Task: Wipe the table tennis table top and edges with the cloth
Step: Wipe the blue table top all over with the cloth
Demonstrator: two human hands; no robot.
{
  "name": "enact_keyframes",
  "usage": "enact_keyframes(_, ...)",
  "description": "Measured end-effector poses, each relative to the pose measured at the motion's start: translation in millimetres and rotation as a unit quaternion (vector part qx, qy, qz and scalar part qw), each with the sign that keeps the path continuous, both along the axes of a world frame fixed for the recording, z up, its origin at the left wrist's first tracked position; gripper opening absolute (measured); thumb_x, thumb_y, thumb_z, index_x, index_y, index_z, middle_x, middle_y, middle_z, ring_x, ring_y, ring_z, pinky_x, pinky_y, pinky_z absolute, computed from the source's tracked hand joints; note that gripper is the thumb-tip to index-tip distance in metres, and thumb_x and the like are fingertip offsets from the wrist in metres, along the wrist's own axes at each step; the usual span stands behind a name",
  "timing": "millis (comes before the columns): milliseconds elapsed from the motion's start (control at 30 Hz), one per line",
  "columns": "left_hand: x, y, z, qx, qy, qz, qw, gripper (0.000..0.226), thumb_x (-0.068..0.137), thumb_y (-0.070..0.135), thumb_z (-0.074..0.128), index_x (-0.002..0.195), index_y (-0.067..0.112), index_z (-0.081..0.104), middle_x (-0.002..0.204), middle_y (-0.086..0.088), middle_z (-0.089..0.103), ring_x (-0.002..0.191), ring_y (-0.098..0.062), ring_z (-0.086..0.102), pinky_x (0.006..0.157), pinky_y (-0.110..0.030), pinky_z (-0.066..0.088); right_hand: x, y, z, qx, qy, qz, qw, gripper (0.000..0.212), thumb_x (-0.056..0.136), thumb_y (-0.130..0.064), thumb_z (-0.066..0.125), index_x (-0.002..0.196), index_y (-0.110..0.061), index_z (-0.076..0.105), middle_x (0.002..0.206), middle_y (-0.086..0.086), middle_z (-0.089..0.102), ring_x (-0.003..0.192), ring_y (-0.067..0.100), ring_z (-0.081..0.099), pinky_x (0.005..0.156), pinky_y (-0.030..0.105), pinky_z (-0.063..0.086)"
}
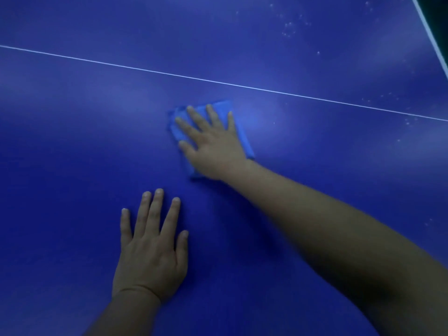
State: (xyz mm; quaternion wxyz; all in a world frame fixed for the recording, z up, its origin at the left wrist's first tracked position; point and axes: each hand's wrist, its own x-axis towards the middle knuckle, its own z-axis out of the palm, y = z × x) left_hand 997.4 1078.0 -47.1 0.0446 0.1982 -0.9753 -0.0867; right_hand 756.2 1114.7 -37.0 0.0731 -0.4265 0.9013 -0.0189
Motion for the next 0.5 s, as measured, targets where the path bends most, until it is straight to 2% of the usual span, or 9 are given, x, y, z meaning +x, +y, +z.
enact_keyframes(100, 0, 0, 0, 0.001, -0.008, -0.001, 1.000, 0.064, 0.094, 0.042, 0.035, 0.149, 0.011, 0.045, 0.161, -0.015, 0.033, 0.151, -0.032, 0.023, 0.121, -0.059, 0.009, -82, 64, 1, 0.025, 0.007, -0.153, 0.988, 0.063, 0.100, -0.060, 0.017, 0.159, -0.040, 0.014, 0.169, -0.009, 0.006, 0.156, 0.028, 0.004, 0.119, 0.066, 0.003)
enact_keyframes(167, 1, 0, 0, 0.007, -0.014, 0.000, 1.000, 0.064, 0.096, 0.043, 0.034, 0.151, 0.012, 0.043, 0.162, -0.015, 0.031, 0.152, -0.031, 0.021, 0.122, -0.058, 0.007, -128, 127, 5, 0.030, 0.000, -0.281, 0.959, 0.060, 0.104, -0.057, 0.023, 0.160, -0.039, 0.013, 0.170, -0.008, 0.005, 0.155, 0.030, 0.003, 0.119, 0.067, 0.003)
enact_keyframes(233, 1, 0, 0, 0.009, -0.022, -0.001, 1.000, 0.064, 0.096, 0.043, 0.034, 0.151, 0.012, 0.042, 0.162, -0.015, 0.030, 0.152, -0.032, 0.021, 0.122, -0.058, 0.006, -146, 174, 10, 0.024, -0.020, -0.373, 0.927, 0.060, 0.104, -0.055, 0.025, 0.160, -0.038, 0.013, 0.170, -0.007, 0.004, 0.155, 0.031, 0.001, 0.119, 0.067, 0.002)
enact_keyframes(300, 0, 0, 0, 0.010, -0.029, -0.002, 1.000, 0.064, 0.096, 0.044, 0.033, 0.151, 0.012, 0.042, 0.162, -0.015, 0.030, 0.153, -0.032, 0.020, 0.122, -0.058, 0.006, -138, 182, 11, 0.016, -0.027, -0.416, 0.909, 0.061, 0.103, -0.054, 0.025, 0.161, -0.036, 0.012, 0.170, -0.006, 0.003, 0.155, 0.032, -0.001, 0.118, 0.068, 0.000)
enact_keyframes(400, 0, 0, 1, 0.016, -0.031, -0.001, 0.999, 0.064, 0.096, 0.044, 0.033, 0.151, 0.011, 0.043, 0.162, -0.016, 0.031, 0.152, -0.032, 0.020, 0.122, -0.058, 0.005, -104, 133, 5, 0.012, -0.008, -0.366, 0.930, 0.063, 0.103, -0.056, 0.026, 0.161, -0.035, 0.012, 0.170, -0.006, 0.002, 0.155, 0.033, -0.001, 0.118, 0.069, 0.000)
enact_keyframes(500, 0, -1, 1, 0.018, -0.025, -0.001, 1.000, 0.065, 0.095, 0.043, 0.034, 0.150, 0.011, 0.043, 0.161, -0.016, 0.031, 0.152, -0.032, 0.021, 0.121, -0.060, 0.008, -52, 54, 3, 0.017, 0.003, -0.201, 0.979, 0.062, 0.103, -0.058, 0.026, 0.160, -0.038, 0.011, 0.170, -0.008, 0.000, 0.156, 0.030, -0.003, 0.119, 0.066, -0.002)
